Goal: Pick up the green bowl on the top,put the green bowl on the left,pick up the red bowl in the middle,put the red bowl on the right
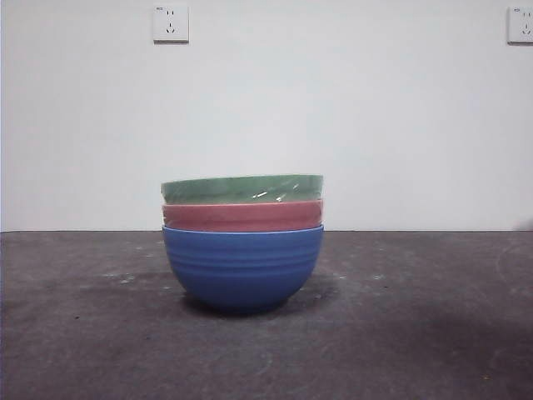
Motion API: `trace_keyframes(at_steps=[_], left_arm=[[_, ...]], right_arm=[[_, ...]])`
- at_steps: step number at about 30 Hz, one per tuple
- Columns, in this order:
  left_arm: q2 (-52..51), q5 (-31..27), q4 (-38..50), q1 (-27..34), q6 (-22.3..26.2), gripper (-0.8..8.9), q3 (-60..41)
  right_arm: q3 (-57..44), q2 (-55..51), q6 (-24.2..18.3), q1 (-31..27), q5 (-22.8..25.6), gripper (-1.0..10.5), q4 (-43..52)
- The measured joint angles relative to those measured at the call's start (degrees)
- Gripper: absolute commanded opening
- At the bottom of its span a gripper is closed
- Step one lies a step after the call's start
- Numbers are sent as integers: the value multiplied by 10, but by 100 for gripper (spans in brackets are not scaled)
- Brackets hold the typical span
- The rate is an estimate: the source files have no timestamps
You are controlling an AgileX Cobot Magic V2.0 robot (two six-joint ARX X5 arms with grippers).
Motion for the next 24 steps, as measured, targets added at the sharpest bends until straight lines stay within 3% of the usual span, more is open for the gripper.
trace_keyframes(at_steps=[6, 12, 18, 24], left_arm=[[6, 0, -52, 0, -4, -6, 74], [77, 9, -60, 0, -3, -6, 138], [187, 43, -62, 0, 41, -6, 223], [321, 134, -84, 0, 121, -6, 335]], right_arm=[[98, 77, -3, 0, 0, -11, -30], [201, 179, -42, 0, 0, -11, -61], [311, 274, -117, 0, 0, -1, -100], [420, 364, -214, 0, -12, -1, -170]])
